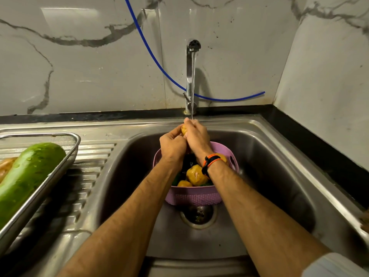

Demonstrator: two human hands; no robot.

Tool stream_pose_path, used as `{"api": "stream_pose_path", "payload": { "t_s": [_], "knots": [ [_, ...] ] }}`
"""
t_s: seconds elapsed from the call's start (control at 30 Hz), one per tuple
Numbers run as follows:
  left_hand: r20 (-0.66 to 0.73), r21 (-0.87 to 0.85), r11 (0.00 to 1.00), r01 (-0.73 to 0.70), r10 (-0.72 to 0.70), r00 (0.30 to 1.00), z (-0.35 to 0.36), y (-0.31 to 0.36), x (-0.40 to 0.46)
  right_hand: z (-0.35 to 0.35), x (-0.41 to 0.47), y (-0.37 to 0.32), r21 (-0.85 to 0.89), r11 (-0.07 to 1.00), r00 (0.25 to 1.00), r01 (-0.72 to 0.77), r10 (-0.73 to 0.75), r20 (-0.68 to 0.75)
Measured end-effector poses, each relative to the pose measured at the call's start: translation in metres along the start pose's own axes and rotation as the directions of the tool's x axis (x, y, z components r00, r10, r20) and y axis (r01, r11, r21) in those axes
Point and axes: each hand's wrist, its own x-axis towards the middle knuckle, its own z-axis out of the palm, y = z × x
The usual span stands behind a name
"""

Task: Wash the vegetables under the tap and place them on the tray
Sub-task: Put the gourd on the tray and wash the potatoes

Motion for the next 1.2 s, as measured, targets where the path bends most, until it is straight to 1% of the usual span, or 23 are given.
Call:
{"api": "stream_pose_path", "payload": {
  "t_s": [0.03, 0.07, 0.1, 0.17, 0.2, 0.23, 0.3, 0.33, 0.37, 0.4, 0.47, 0.5, 0.53, 0.57, 0.63, 0.67, 0.7, 0.77, 0.83, 0.93, 1.0, 1.1, 1.2],
  "knots": [
    [0.013, 0.015, 1.000, -0.005, 0.005, 1.000, 0.002, -0.002, 0.000, 0.001, -0.001, -0.003, -0.019, 1.000, 0.998, 0.006, -0.007, -0.055],
    [0.046, 0.023, 1.000, 0.001, -0.002, 0.999, 0.001, -0.002, -0.001, -0.001, -0.002, -0.006, -0.033, 0.999, 0.994, -0.017, 0.013, -0.105],
    [0.087, 0.021, 1.000, 0.019, -0.021, 0.996, 0.000, 0.000, -0.002, -0.004, 0.001, -0.007, -0.037, 0.998, 0.991, -0.054, 0.049, -0.125],
    [0.139, -0.015, 0.998, 0.062, -0.060, 0.988, -0.002, 0.005, -0.004, -0.015, 0.003, -0.006, 0.044, 0.992, 0.992, -0.115, 0.117, -0.055],
    [0.127, -0.034, 0.997, 0.069, -0.064, 0.990, -0.002, 0.005, -0.003, -0.017, 0.001, -0.007, 0.102, 0.988, 0.993, -0.118, 0.119, -0.004],
    [0.099, -0.043, 0.997, 0.058, -0.053, 0.994, -0.001, 0.006, -0.003, -0.015, 0.001, -0.006, 0.120, 0.988, 0.995, -0.095, 0.093, 0.024],
    [0.019, -0.039, 0.999, 0.020, -0.019, 1.000, 0.001, 0.004, -0.003, -0.004, -0.001, -0.001, 0.030, 1.000, 1.000, -0.004, 0.004, 0.014],
    [0.001, -0.020, 1.000, 0.004, -0.004, 1.000, 0.002, 0.002, -0.002, 0.000, -0.001, 0.000, -0.013, 1.000, 0.999, 0.026, -0.026, -0.025],
    [0.013, 0.006, 1.000, 0.000, 0.000, 1.000, 0.002, 0.001, -0.003, 0.001, -0.001, -0.002, -0.031, 0.999, 0.998, 0.010, -0.012, -0.068],
    [0.046, 0.025, 1.000, 0.008, -0.009, 0.999, 0.001, 0.001, -0.003, 0.000, 0.001, -0.004, -0.036, 0.999, 0.995, -0.038, 0.035, -0.097],
    [0.121, 0.031, 0.998, 0.048, -0.051, 0.991, -0.003, 0.004, -0.004, -0.010, 0.006, -0.005, 0.019, 0.989, 0.988, -0.145, 0.146, -0.055],
    [0.135, 0.015, 0.998, 0.068, -0.070, 0.988, -0.004, 0.005, -0.005, -0.015, 0.006, -0.004, 0.062, 0.985, 0.986, -0.163, 0.164, -0.014],
    [0.125, -0.006, 0.997, 0.080, -0.078, 0.989, -0.003, 0.005, -0.003, -0.017, 0.006, -0.003, 0.105, 0.982, 0.988, -0.154, 0.152, 0.022],
    [0.095, -0.021, 0.997, 0.077, -0.074, 0.993, -0.001, 0.005, -0.003, -0.016, 0.005, 0.000, 0.101, 0.988, 0.993, -0.117, 0.114, 0.032],
    [0.013, -0.009, 0.999, 0.051, -0.051, 0.999, 0.002, 0.003, -0.002, -0.007, 0.004, 0.006, 0.035, 0.999, 1.000, -0.026, 0.025, 0.014],
    [-0.002, 0.012, 0.999, 0.037, -0.037, 0.999, 0.003, 0.001, -0.001, -0.004, 0.003, 0.007, 0.010, 1.000, 1.000, -0.004, 0.004, -0.013],
    [0.015, 0.035, 0.999, 0.027, -0.028, 1.000, 0.004, -0.001, -0.001, -0.003, 0.003, 0.004, -0.003, 1.000, 0.999, -0.021, 0.021, -0.046],
    [0.083, 0.061, 0.998, 0.035, -0.040, 0.996, 0.002, 0.000, -0.003, -0.010, 0.008, -0.001, 0.012, 0.993, 0.990, -0.120, 0.120, -0.073],
    [0.126, 0.053, 0.996, 0.067, -0.073, 0.989, 0.000, 0.002, -0.003, -0.019, 0.011, -0.002, 0.093, 0.979, 0.983, -0.183, 0.183, 0.000],
    [0.079, 0.074, 0.996, 0.057, -0.063, 0.995, -0.002, 0.002, 0.002, -0.020, 0.012, 0.002, 0.142, 0.965, 0.973, -0.220, 0.207, 0.098],
    [0.036, 0.117, 0.992, 0.042, -0.046, 0.998, -0.003, 0.000, 0.005, -0.018, 0.013, 0.004, 0.140, 0.964, 0.971, -0.226, 0.210, 0.117],
    [0.028, 0.163, 0.986, 0.024, -0.029, 0.999, -0.003, -0.001, 0.007, -0.020, 0.013, 0.005, 0.168, 0.960, 0.969, -0.222, 0.198, 0.148],
    [0.022, 0.171, 0.985, 0.014, -0.018, 1.000, -0.004, -0.002, 0.009, -0.028, 0.011, 0.006, 0.192, 0.956, 0.965, -0.220, 0.185, 0.185]
  ]
}}
